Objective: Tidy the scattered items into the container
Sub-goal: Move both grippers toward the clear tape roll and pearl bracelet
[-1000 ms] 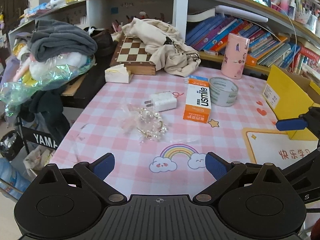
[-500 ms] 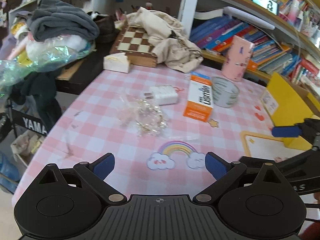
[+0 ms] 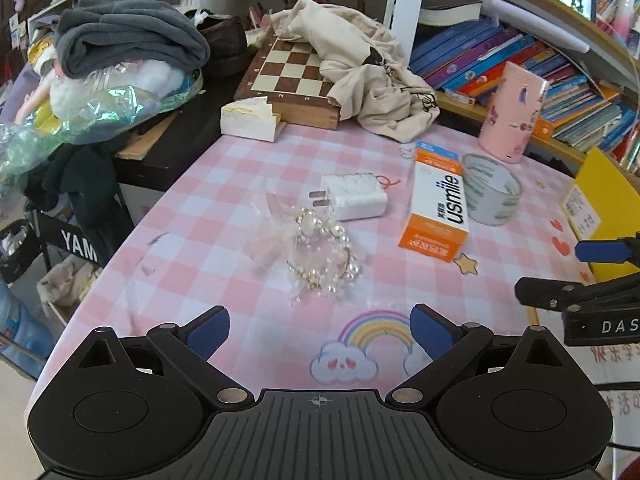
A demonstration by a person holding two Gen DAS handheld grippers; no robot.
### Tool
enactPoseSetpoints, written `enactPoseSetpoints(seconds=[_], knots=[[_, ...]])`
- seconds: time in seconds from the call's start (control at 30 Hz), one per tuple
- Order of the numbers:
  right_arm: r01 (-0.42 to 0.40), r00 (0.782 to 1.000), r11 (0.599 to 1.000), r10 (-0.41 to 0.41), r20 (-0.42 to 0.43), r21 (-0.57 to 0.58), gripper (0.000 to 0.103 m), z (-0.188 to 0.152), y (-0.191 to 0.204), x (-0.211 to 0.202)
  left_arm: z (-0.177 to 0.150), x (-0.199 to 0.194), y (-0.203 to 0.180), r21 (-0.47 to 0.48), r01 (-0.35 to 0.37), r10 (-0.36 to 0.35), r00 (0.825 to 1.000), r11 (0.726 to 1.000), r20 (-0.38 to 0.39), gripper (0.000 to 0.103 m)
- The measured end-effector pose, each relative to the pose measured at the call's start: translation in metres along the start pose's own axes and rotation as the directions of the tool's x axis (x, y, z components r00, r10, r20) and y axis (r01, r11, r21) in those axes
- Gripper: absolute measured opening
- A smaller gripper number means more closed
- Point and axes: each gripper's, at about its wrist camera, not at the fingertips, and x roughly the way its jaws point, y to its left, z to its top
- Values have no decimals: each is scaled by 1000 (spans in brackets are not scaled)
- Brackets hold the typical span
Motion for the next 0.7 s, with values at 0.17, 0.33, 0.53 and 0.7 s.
enactPoseSetpoints(seconds=[0.17,0.33,0.53,0.7], knots=[[16,1000,1000,-16,-7,26,96,11,-16,18,11,18,-3,11,-15,15,1000,1000,2,98],[34,999,998,-34,-5,49,96,23,-32,37,21,38,-4,3,-33,33,999,999,-12,98],[48,999,996,-48,-9,69,96,39,-48,67,31,57,-5,22,-50,51,999,998,-16,98],[60,998,997,-60,-7,46,96,51,-55,91,38,66,-5,26,-76,76,997,997,-17,96]])
